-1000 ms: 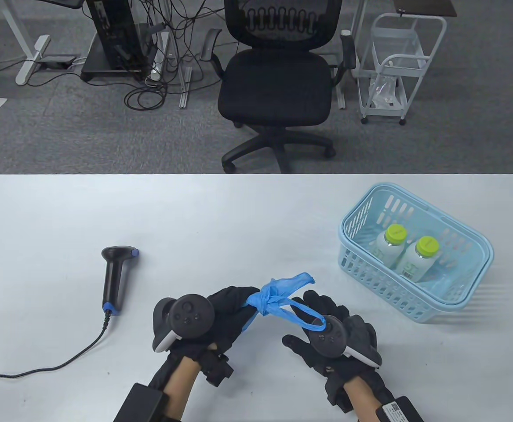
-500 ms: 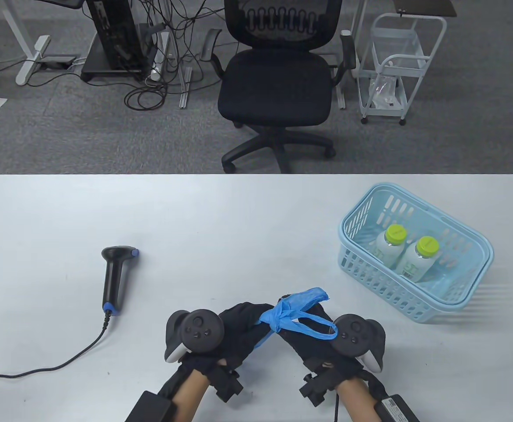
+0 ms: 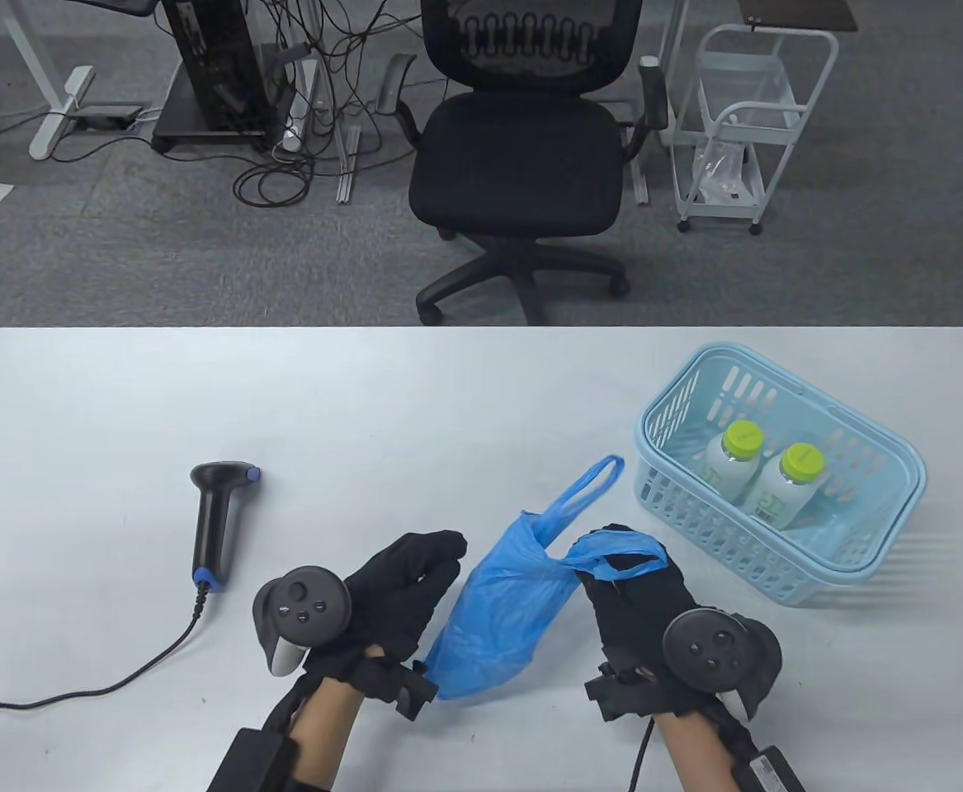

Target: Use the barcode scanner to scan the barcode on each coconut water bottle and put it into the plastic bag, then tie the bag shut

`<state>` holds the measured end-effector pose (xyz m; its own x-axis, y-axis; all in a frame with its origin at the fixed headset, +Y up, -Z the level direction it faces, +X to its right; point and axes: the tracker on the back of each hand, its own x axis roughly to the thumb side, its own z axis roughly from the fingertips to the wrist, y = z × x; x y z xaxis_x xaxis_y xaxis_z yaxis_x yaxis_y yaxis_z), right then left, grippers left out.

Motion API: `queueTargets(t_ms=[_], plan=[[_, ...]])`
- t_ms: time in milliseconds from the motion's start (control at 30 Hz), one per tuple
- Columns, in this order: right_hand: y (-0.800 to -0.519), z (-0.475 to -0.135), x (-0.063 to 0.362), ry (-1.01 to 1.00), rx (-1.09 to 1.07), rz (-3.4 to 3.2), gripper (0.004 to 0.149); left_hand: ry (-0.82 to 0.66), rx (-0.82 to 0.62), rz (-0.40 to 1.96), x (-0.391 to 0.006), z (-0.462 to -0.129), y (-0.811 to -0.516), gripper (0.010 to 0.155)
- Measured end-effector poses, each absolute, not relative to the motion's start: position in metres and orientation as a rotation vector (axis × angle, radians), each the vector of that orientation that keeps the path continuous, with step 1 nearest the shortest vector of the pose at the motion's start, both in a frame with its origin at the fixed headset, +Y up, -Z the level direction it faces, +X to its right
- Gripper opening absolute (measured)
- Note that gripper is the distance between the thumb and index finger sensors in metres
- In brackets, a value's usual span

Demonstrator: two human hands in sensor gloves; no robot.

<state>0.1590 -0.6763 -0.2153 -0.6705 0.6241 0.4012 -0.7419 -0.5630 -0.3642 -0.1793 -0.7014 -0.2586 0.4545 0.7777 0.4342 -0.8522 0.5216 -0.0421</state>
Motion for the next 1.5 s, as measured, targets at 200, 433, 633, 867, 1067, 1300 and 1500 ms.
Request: queueTargets(t_ms=[200,433,633,867,1067,1300,1500], plan=[[-0.669,-0.198,0.129,-0.844,0.794,2.457,0.034,-0.646,0.236,1.027,-0.182,-0.25,-0.676,0.094],[-0.682,-0.186,0.084,-0.745,1.215,2.565,0.033,-0.82,0.201,0.68,-0.154,-0.234,-0.659,0.101],[-0.68,-0.172,0.069,-0.645,1.404,2.542,0.033,-0.703,0.367,0.696,-0.17,-0.237,-0.662,0.109],[-0.682,-0.17,0.063,-0.508,1.499,2.544,0.032,-0.654,0.276,0.965,-0.186,-0.246,-0.666,0.099],[-0.681,-0.175,0.07,-0.579,1.359,2.647,0.033,-0.565,0.199,1.21,-0.189,-0.254,-0.675,0.041],[-0.689,-0.214,0.128,-0.569,0.665,2.649,0.033,-0.324,0.189,1.812,-0.233,-0.263,-0.702,0.041],[-0.712,-0.236,0.14,-0.116,0.401,2.835,0.039,-0.3,0.088,1.627,-0.225,-0.266,-0.712,0.041]])
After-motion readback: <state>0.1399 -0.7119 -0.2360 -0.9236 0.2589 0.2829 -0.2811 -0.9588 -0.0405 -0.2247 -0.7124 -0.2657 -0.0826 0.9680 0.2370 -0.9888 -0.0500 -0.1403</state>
